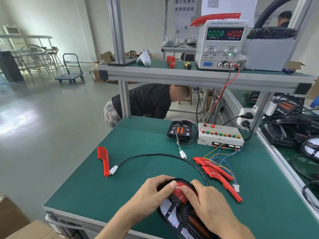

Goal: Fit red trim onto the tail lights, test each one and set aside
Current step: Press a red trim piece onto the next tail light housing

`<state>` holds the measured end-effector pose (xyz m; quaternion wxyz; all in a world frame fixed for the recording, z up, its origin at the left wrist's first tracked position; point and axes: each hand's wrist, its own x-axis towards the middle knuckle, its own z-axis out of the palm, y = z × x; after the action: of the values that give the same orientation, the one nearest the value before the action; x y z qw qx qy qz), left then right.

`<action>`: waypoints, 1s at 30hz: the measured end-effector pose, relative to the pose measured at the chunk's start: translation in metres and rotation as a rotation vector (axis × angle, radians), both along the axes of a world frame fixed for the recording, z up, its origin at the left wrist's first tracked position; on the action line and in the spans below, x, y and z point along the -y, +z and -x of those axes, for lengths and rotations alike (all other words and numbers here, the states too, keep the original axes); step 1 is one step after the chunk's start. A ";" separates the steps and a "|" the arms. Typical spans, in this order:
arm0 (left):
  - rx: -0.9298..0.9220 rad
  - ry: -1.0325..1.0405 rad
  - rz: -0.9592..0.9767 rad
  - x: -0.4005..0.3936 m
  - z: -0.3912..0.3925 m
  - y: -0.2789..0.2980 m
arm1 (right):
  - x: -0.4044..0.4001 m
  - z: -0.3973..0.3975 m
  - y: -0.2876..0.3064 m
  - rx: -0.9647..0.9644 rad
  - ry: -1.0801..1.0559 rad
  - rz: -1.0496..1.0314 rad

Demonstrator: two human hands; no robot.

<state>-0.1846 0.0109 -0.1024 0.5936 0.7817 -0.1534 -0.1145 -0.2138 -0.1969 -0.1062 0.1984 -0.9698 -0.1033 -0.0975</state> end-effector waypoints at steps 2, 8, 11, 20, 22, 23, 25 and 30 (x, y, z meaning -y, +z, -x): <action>0.027 0.263 -0.074 -0.002 -0.002 -0.001 | 0.002 -0.001 0.001 -0.020 -0.014 -0.009; -0.069 0.780 -0.016 -0.061 -0.006 -0.018 | 0.005 0.002 0.001 0.008 0.000 -0.029; -0.176 0.839 0.054 -0.086 -0.010 -0.024 | 0.005 0.003 0.001 0.018 -0.001 -0.029; -0.272 0.857 0.084 -0.095 -0.014 -0.033 | 0.006 0.004 0.000 0.022 -0.006 -0.041; -0.288 0.849 0.079 -0.097 -0.016 -0.033 | 0.006 0.003 0.000 0.023 -0.004 -0.049; -0.296 0.850 0.071 -0.098 -0.018 -0.032 | 0.006 0.003 0.000 0.020 -0.002 -0.049; -0.310 0.851 0.026 -0.100 -0.020 -0.030 | 0.006 0.002 0.000 0.014 0.002 -0.045; -0.162 0.837 -0.470 -0.116 -0.024 -0.019 | 0.006 0.000 0.000 -0.019 -0.001 -0.034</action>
<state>-0.1606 0.1273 -0.1212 0.4059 0.8778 0.2509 0.0422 -0.2143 -0.2030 -0.1058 0.2158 -0.9672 -0.0992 -0.0902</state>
